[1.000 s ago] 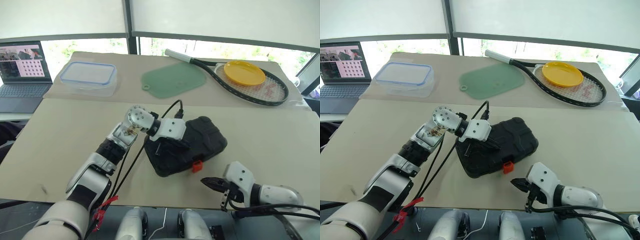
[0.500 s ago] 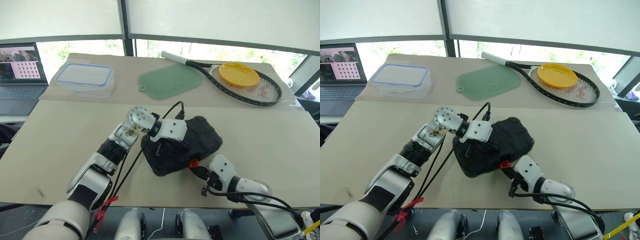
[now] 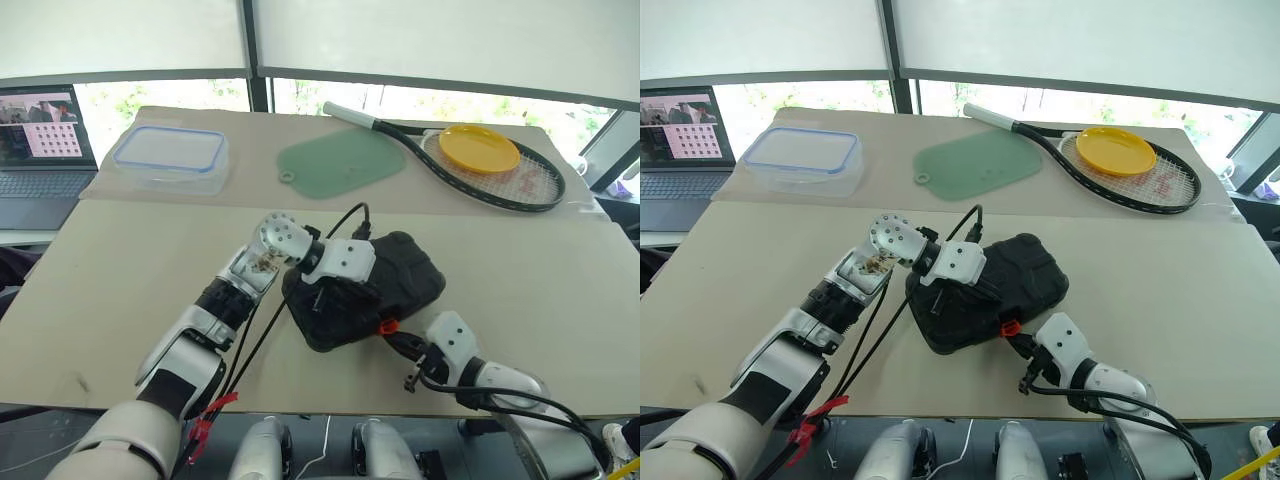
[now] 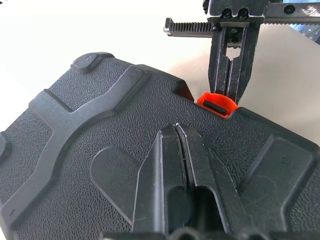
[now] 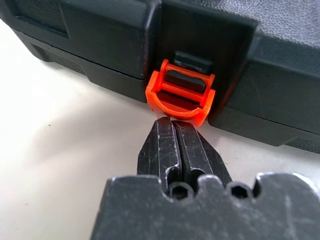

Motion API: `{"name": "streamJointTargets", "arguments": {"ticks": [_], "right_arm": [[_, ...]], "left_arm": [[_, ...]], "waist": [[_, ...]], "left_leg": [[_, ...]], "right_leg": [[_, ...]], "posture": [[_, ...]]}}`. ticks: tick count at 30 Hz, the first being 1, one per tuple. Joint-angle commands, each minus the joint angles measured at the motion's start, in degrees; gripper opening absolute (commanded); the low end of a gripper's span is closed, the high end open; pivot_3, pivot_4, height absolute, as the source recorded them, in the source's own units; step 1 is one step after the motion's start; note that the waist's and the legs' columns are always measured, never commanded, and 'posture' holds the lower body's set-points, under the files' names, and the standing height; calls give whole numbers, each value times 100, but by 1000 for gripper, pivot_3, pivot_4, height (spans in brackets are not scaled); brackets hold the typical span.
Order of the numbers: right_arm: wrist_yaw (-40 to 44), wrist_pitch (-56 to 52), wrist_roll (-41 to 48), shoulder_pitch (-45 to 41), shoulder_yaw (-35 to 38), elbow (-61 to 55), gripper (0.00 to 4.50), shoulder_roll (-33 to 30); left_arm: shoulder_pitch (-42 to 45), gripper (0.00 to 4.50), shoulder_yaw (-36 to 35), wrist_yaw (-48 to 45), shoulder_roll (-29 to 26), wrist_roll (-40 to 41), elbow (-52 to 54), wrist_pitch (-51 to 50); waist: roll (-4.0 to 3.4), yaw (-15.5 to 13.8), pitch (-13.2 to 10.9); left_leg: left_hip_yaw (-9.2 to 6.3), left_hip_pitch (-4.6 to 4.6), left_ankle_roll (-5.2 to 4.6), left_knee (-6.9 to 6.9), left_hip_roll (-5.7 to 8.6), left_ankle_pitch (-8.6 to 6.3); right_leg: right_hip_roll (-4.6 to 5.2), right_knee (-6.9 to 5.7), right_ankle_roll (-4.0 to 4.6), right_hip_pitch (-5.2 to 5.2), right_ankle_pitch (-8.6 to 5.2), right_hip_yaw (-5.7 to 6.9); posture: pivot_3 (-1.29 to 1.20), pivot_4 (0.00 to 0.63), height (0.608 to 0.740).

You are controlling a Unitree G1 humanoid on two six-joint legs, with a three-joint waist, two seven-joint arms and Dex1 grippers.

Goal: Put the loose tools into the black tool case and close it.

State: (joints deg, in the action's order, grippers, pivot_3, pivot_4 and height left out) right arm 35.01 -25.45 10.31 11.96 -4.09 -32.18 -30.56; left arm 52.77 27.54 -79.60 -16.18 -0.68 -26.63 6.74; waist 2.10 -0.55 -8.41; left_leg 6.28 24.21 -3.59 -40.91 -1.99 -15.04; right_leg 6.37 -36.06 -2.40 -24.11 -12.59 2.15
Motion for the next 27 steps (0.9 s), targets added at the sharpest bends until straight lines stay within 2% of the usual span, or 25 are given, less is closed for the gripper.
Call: {"name": "streamJointTargets", "arguments": {"ticks": [1, 3, 6, 7, 12, 16, 22, 27], "right_arm": [[-65, -375, 334, 196, 354, -686, 579, -68], [-131, -614, 451, 416, 465, -894, 1080, -63], [-354, -901, 613, 636, 534, -1137, 2061, 107], [-456, -986, 640, 660, 510, -1204, 2503, 190], [-786, -1066, 504, 572, 315, -1172, 4106, 431], [-1010, -1176, 659, 419, 313, -1055, 4106, 761], [-1121, -1112, 568, 218, 211, -898, 4106, 842], [-1132, -1041, 563, 172, 266, -879, 2670, 830]], "left_arm": [[-141, 0, 274, -103, -20, -276, -157, 16], [-140, 0, 271, -112, -18, -273, -179, 30], [-160, 0, 294, -168, -30, -269, -196, 79], [-162, 0, 305, -188, -31, -270, -207, 100], [-122, 0, 332, -211, 29, -278, -271, 145], [-81, 0, 337, -234, 70, -289, -320, 191], [-11, 0, 318, -256, 92, -303, -421, 260], [0, 0, 308, -256, 75, -319, -467, 307]], "waist": [[-2, -10, 1], [-3, -15, 2], [-5, -16, 5], [-6, -17, 5], [-13, -15, 11], [-15, -21, 14], [-15, -15, 15], [-16, -15, 15]], "left_leg": [[0, 0, 0, 0, 0, 0], [0, 0, -1, 0, 0, -1], [-1, 0, -2, 0, 0, -1], [-1, 0, -2, 0, 0, -1], [-1, 0, -3, 2, 0, -2], [-2, 0, -3, 1, 1, -2], [-2, 0, -4, 2, 1, -3], [-1, 1, -4, 3, 1, -3]], "right_leg": [[0, 0, 0, 0, 0, 0], [2, 1, -1, 2, -1, 0], [2, 2, -1, 3, -1, 1], [2, 2, -1, 2, -1, 1], [3, 4, -1, 2, -2, 1], [4, 4, -1, 3, -2, 2], [4, 5, -1, 2, -2, 2], [4, 5, -1, 1, -2, 2]], "posture": [[0, 150, 738], [0, 150, 738], [0, 150, 738], [0, 150, 738], [0, 150, 738], [0, 150, 738], [0, 150, 738], [0, 150, 738]]}}
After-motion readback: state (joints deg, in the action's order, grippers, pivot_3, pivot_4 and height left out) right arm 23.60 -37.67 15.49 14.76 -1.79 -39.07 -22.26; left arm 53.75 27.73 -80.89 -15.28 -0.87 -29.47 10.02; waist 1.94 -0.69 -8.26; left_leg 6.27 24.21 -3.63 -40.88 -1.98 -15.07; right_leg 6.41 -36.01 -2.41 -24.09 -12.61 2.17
